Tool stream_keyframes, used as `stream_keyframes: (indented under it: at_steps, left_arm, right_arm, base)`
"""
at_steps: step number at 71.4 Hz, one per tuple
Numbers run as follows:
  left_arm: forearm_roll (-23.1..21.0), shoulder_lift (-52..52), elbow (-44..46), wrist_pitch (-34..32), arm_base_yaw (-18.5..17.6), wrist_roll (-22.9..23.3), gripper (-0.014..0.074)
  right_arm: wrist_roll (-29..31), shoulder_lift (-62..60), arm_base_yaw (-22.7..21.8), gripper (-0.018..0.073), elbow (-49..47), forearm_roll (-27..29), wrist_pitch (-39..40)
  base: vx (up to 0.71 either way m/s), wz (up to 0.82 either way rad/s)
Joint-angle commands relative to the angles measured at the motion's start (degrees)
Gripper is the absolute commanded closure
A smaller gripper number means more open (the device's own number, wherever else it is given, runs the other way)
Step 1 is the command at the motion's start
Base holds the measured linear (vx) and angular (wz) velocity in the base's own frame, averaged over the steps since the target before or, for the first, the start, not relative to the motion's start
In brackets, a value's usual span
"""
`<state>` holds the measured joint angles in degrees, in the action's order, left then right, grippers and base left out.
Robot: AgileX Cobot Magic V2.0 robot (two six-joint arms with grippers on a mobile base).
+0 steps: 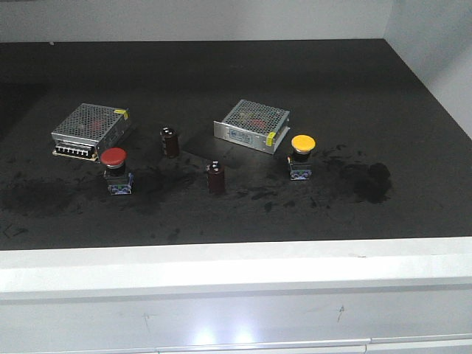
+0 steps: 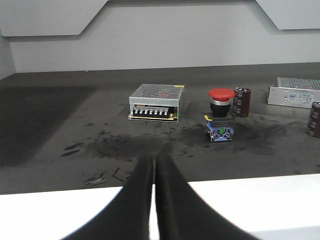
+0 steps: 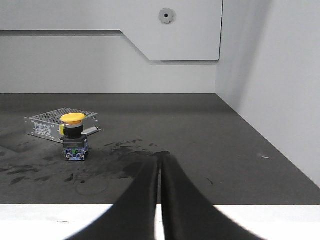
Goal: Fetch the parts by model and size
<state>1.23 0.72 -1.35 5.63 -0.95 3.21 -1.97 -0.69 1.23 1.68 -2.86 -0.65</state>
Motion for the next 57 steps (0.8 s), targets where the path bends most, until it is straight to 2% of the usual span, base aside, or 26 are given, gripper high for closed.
stream_keyframes:
  at_steps: [1, 57]
  left_arm:
    - [-0.09, 0.63, 0.64, -4.43, -0.13, 0.43, 0.0603]
    - [-0.09, 0.63, 0.64, -6.21, -0.13, 0.43, 0.0603]
  right_arm:
    - [0.11, -0.50, -0.30, 0.0569, 0.33, -0.59, 4.49]
    - [0.11, -0.50, -0.30, 0.0569, 0.33, -0.59, 4.49]
  base:
    - [0.00, 0.00]
    - [0.00, 0.00]
